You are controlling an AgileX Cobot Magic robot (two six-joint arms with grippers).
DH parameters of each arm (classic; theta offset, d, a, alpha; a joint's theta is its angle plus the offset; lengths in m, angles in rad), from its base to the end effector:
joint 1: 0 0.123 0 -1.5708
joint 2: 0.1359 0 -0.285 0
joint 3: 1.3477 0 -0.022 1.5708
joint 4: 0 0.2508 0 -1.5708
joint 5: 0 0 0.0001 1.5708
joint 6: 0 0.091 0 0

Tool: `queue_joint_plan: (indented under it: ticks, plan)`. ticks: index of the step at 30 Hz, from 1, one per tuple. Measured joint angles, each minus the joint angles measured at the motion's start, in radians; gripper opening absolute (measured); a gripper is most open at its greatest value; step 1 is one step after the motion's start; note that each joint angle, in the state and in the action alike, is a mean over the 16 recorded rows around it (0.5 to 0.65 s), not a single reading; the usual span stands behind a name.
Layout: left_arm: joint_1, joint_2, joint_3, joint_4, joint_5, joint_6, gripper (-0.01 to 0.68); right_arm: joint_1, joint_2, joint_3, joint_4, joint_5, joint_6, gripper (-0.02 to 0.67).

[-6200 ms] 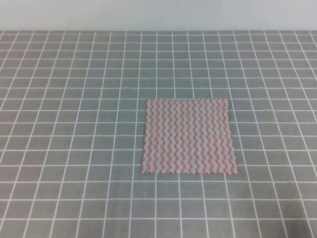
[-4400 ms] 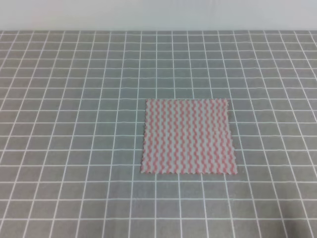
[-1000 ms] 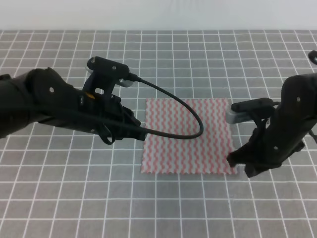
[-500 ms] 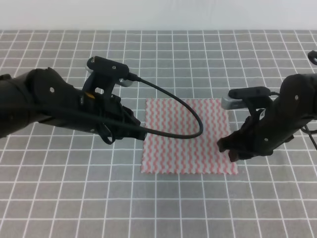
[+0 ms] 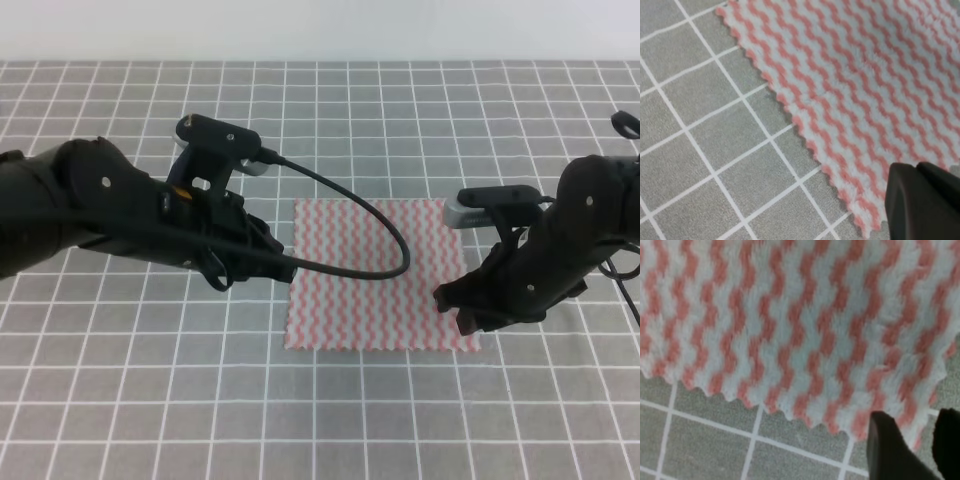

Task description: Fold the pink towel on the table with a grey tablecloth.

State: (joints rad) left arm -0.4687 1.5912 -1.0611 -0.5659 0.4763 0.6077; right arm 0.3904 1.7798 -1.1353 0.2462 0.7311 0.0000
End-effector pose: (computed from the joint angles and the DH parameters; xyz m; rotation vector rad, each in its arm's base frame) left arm 0.2917 -0.1728 0.2504 0.7874 2.3139 -0.4700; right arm 0.3153 0.1458 0.1914 -0.3308 2.8634 0.3490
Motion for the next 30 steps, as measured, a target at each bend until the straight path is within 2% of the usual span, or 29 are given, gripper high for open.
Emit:
queue_joint_plan:
  ticks: [19, 30]
  plan:
    - [0.000, 0.002, 0.000, 0.000, -0.003, 0.000, -0.002, 0.000, 0.051, -0.001, 0.008, 0.008, 0.007, 0.185]
    - [0.000, 0.005, 0.000, 0.019, -0.001, 0.010, -0.003, 0.000, 0.050, -0.004, 0.026, 0.002, 0.004, 0.042]
